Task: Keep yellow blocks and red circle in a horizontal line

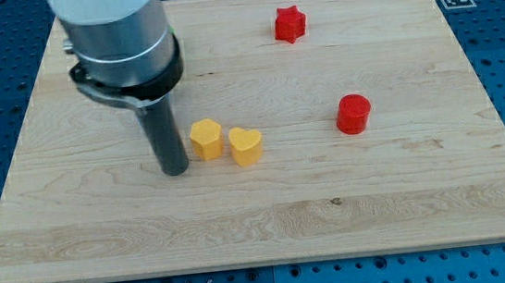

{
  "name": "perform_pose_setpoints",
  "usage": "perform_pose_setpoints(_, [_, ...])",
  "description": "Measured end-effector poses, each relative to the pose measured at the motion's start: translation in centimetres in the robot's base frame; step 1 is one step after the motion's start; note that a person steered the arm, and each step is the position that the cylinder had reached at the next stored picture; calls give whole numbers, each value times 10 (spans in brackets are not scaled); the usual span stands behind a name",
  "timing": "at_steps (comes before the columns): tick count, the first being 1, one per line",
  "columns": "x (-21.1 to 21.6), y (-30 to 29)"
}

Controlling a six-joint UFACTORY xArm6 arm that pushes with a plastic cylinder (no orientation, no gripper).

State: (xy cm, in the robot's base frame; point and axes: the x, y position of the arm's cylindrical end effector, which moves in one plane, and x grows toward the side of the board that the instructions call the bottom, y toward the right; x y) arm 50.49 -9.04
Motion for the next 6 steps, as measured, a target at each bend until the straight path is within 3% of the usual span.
perform_pose_setpoints(4, [-2, 83])
perform_pose_setpoints(6, [-4, 96])
